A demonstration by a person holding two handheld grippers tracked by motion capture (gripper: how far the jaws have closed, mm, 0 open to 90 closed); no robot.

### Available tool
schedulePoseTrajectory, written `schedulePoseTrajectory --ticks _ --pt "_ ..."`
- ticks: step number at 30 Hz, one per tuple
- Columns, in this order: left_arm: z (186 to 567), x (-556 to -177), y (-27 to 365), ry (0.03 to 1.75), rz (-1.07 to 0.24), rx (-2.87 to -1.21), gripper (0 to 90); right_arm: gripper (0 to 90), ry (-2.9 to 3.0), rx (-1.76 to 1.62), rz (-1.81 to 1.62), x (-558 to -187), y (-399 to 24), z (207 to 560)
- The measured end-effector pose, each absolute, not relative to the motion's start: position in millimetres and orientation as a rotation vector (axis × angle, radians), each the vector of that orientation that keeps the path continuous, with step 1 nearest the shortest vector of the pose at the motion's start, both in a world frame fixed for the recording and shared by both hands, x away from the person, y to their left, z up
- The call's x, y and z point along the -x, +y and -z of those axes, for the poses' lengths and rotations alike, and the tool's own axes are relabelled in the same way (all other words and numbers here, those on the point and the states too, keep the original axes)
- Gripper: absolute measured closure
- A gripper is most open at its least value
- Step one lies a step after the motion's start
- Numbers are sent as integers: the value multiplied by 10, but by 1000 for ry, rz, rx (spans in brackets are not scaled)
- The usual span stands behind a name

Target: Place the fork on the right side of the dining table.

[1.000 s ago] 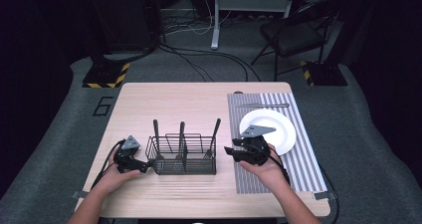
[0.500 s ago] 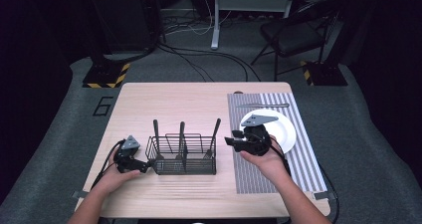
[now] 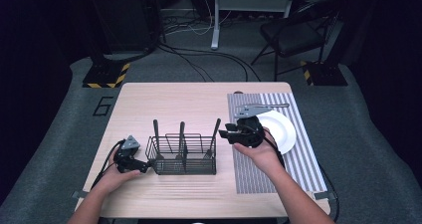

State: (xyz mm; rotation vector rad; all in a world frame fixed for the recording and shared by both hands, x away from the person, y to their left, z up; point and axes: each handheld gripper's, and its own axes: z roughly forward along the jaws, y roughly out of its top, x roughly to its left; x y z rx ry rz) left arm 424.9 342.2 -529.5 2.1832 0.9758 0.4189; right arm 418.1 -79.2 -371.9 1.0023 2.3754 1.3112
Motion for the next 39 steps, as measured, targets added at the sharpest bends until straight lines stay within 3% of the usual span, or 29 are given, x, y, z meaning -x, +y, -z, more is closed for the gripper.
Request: schedulePoseTrajectory --ticks 18,39 --pt "5295 -4249 3422 976 -418 -2184 2 650 2364 -1018 -1341 -4303 -644 3625" --pt "5295 -4249 3422 976 -419 -2183 2 812 2373 -958 -1365 -4279 -547 3496"
